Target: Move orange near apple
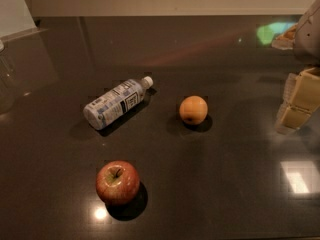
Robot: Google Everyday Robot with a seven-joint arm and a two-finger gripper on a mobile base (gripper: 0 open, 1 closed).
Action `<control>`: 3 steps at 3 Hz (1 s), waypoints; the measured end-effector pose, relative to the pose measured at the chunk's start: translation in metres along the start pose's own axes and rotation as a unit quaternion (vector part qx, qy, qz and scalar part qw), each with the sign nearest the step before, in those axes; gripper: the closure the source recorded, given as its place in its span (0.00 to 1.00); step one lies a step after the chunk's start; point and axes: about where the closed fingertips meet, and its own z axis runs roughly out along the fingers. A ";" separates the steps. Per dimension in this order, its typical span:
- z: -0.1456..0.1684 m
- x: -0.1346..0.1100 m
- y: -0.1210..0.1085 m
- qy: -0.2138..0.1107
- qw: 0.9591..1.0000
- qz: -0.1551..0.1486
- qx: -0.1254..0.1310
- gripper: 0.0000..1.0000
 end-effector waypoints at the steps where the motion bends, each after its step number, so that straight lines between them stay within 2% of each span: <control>1: 0.000 0.000 0.000 -0.001 1.000 0.000 0.001 0.00; 2: 0.006 -0.011 -0.005 -0.033 0.999 0.000 -0.010 0.00; 3: 0.025 -0.032 -0.008 -0.080 0.996 -0.005 -0.025 0.00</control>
Offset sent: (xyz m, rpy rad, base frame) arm 0.0213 0.0228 -0.0091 0.1700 0.0303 0.0544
